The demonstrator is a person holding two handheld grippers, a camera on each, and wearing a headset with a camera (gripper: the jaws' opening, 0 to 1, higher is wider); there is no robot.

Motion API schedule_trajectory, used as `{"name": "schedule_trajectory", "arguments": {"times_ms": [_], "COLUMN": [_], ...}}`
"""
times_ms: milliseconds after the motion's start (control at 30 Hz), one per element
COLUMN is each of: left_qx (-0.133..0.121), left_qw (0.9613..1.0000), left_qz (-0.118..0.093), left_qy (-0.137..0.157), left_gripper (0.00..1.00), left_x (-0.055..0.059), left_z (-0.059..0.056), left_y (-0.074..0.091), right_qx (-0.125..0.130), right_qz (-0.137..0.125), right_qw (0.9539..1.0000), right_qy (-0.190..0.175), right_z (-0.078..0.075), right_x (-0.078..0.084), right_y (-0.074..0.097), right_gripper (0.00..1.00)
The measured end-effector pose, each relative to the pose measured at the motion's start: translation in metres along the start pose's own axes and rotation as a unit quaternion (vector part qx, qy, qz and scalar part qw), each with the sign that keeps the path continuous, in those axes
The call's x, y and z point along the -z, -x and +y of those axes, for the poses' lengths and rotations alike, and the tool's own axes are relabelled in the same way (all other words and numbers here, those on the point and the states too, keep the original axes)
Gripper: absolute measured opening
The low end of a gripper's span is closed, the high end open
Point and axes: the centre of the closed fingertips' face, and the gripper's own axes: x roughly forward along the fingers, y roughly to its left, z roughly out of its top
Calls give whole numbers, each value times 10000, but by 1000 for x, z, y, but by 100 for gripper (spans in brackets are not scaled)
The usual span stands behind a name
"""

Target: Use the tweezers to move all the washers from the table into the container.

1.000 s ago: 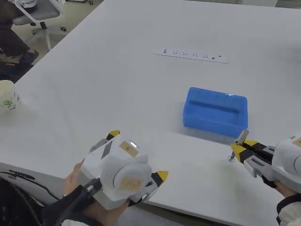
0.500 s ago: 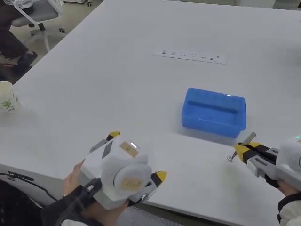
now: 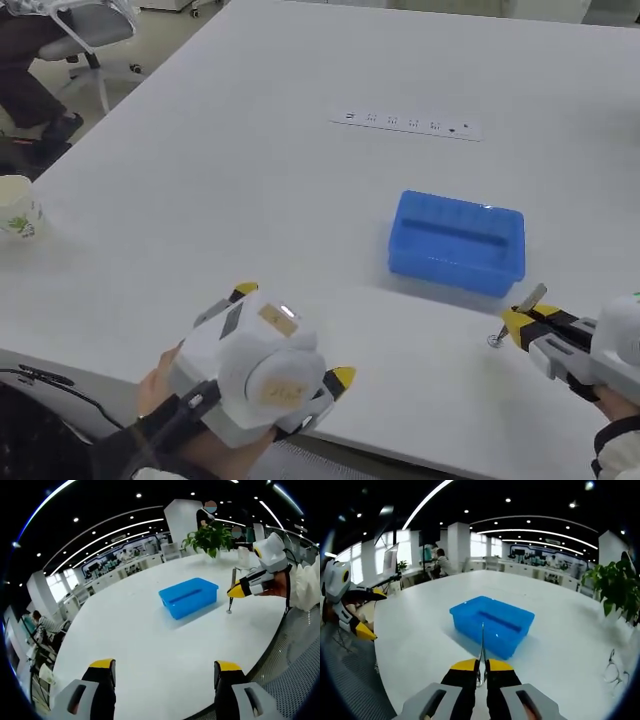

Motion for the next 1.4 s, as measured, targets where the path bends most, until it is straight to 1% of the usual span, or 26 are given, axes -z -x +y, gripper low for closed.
{"name": "schedule_trajectory", "arguments": {"times_ms": [167,233,467,567,600,633,700,800,1233,1333,1400], "left_qx": [10,14,29,30,30,33,33,25,18,39,45], "left_qw": [10000,10000,10000,10000,10000,10000,9999,10000,10000,10000,10000], "left_qz": [13,27,50,77,81,79,84,73,71,74,43], "left_qy": [-10,-13,-29,-44,-45,-44,-56,-50,-43,-43,-35], "left_gripper": [82,82,81,81,81,81,81,81,81,80,80], "left_x": [1,1,2,3,3,3,3,3,3,3,2], "left_z": [0,0,-1,-1,-1,-1,-1,-1,-1,-2,-2], "left_y": [0,-1,-1,-2,-2,-2,-2,-2,-2,-2,-2], "right_qx": [-39,-30,-24,26,41,28,38,0,-13,-27,-23], "right_qz": [-1,42,-22,-40,-42,-42,-49,-43,70,60,40], "right_qw": [10000,10000,10000,10000,10000,9998,9997,9995,9998,9997,9995], "right_qy": [-59,-53,-10,-4,-51,-179,-221,-320,-202,-230,-325], "right_z": [1,1,0,-2,-3,-4,-7,-6,-3,-3,-2], "right_x": [0,2,1,2,2,2,3,3,4,2,-1], "right_y": [0,0,-2,-3,-3,-2,-2,-1,0,1,3], "right_gripper": [3,3,3,3,2,2,2,1,1,1,1]}}
